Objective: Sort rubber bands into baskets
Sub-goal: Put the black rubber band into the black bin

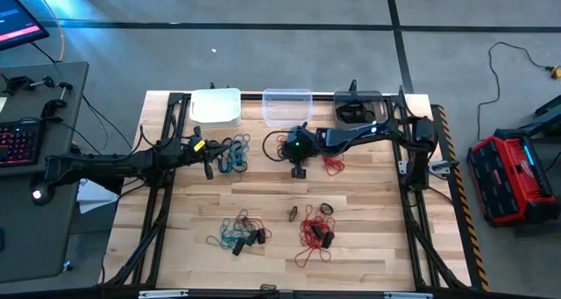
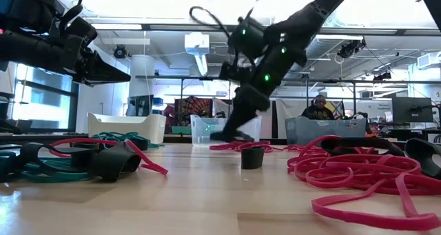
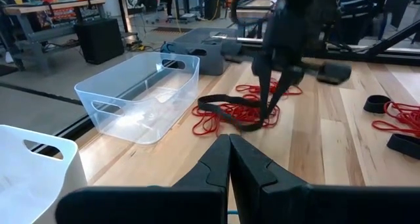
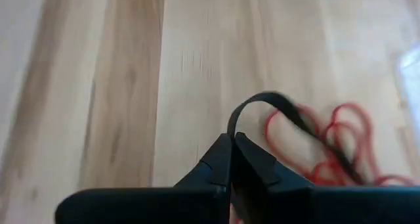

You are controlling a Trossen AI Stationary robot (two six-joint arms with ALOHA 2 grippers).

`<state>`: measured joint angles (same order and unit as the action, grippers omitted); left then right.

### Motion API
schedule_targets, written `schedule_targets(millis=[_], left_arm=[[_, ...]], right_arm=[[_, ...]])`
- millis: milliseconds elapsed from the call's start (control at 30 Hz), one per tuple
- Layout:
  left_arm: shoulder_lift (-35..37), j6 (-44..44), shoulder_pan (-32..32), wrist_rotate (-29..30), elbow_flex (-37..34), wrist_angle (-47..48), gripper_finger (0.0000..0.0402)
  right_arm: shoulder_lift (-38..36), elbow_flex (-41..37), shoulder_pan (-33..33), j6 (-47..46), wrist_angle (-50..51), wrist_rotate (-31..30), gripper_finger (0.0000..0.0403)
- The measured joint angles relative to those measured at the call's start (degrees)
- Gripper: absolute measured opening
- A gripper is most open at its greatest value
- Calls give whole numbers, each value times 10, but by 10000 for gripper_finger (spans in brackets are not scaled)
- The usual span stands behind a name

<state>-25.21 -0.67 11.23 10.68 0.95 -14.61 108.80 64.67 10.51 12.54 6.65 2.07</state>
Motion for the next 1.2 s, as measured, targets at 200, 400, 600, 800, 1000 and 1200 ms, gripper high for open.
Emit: schedule_targets(millis=[200, 400, 600, 800, 1000, 1200], left_arm=[[0, 0, 0, 0, 0, 2, 0], [0, -1, 0, 15, 0, 2, 0], [0, 0, 0, 20, 0, 2, 0], [0, 0, 0, 20, 0, 3, 0], [0, -5, 0, 19, 0, 4, 0], [0, -10, 0, 19, 0, 11, 0]], right_arm=[[-47, 6, 3, 10, 0, 0, 1], [-104, 6, 10, 20, 5, -29, 1], [-149, 6, 15, 29, 13, -48, 0], [-183, 6, 15, 30, 27, -76, 0], [-201, 6, 15, 37, 59, -145, 0], [-227, 6, 22, 54, 73, -196, 0]])
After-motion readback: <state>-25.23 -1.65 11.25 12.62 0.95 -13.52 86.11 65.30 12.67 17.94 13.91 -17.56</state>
